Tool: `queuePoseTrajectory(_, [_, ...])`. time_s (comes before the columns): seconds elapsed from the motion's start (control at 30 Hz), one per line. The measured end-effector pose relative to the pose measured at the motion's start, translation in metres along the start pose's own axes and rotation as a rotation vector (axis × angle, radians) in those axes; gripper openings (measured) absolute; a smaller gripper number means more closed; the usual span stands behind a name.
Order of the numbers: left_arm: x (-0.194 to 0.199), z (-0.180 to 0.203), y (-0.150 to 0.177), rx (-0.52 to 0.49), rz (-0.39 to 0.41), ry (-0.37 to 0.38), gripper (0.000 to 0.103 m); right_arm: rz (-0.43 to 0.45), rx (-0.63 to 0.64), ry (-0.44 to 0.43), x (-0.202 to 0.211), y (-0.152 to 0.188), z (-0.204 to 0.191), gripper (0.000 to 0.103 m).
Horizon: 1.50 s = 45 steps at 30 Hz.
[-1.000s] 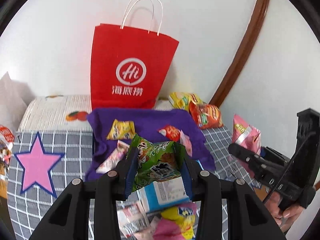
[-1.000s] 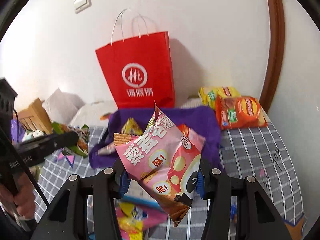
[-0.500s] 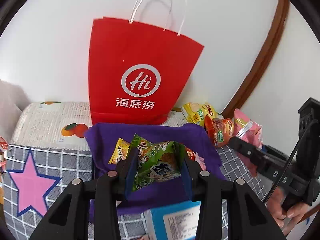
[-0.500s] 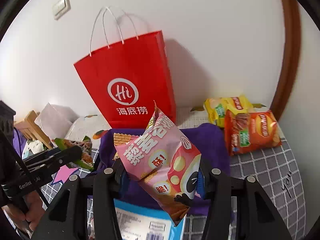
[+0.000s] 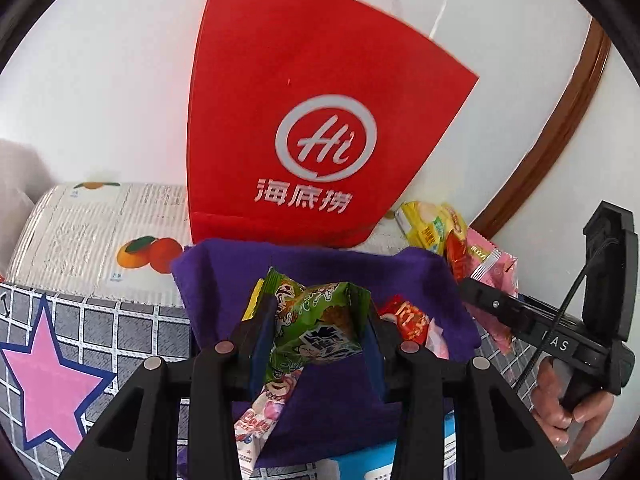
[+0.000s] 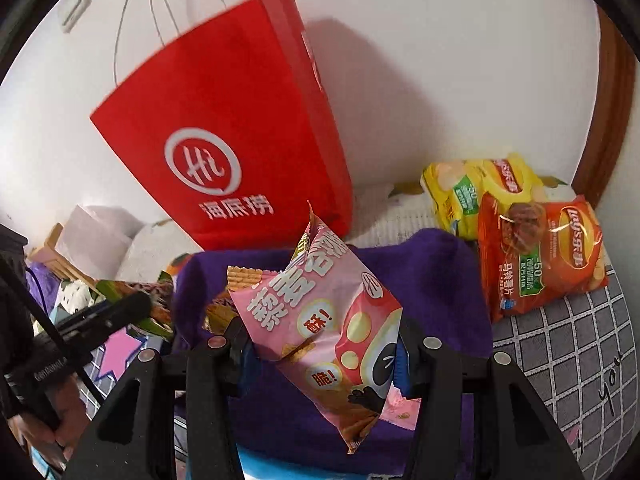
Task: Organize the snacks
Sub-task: 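Lift both bags and carry them over the purple towel, then open the right gripper to drop the panda bag while the left lowers and releases the green bag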
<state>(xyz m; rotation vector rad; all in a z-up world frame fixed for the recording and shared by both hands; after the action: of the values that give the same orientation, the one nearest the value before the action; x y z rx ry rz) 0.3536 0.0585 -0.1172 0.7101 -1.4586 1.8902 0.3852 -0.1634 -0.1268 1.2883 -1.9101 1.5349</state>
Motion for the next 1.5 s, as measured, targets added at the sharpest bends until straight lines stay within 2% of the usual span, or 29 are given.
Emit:
queuePoseTrajectory(0.2, [-0.010,-0.006,0.002,0.018,-0.026,-0.002,0.038,-0.098,-0.024,-0.053,-0.023,0.008,0.009,0.051])
queuePoseTrajectory(0.47, [-0.014,-0.011,0.003,0.032,-0.037,-0.029,0.038,-0.214,-0.014,-0.145,-0.048,0.020,-0.004,0.052])
queuePoseTrajectory(0.87, [-0.018,-0.010,0.005,0.022,-0.053,-0.038,0.038,-0.315,-0.024,-0.083,-0.068,0.030,-0.002,0.053])
queuePoseTrajectory(1.1, [-0.027,-0.007,0.009,0.018,-0.080,-0.042,0.038,-0.360,-0.031,-0.077,-0.078,0.035,0.001,0.055])
queuePoseTrajectory(1.23, [-0.029,-0.004,0.010,0.009,-0.095,-0.038,0.038,-0.366,-0.018,-0.081,-0.079,0.036,-0.001,0.072])
queuePoseTrajectory(1.5, [-0.033,0.002,0.014,-0.006,-0.125,-0.049,0.039,-0.309,-0.019,-0.085,-0.060,0.029,-0.004,0.073])
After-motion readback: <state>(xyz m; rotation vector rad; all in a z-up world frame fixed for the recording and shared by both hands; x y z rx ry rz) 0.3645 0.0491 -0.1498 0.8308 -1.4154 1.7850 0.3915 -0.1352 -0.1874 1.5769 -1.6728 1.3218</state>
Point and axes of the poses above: each gripper's, at about its wrist camera, not at the fingertips, and x roughly against the way its jaws point, z to its right, y to its underside, the point moved 2 cm from there along -x, roughly the way its jaws point, and after that the axes turned 6 degrees about -y, right-handed, at the moved point
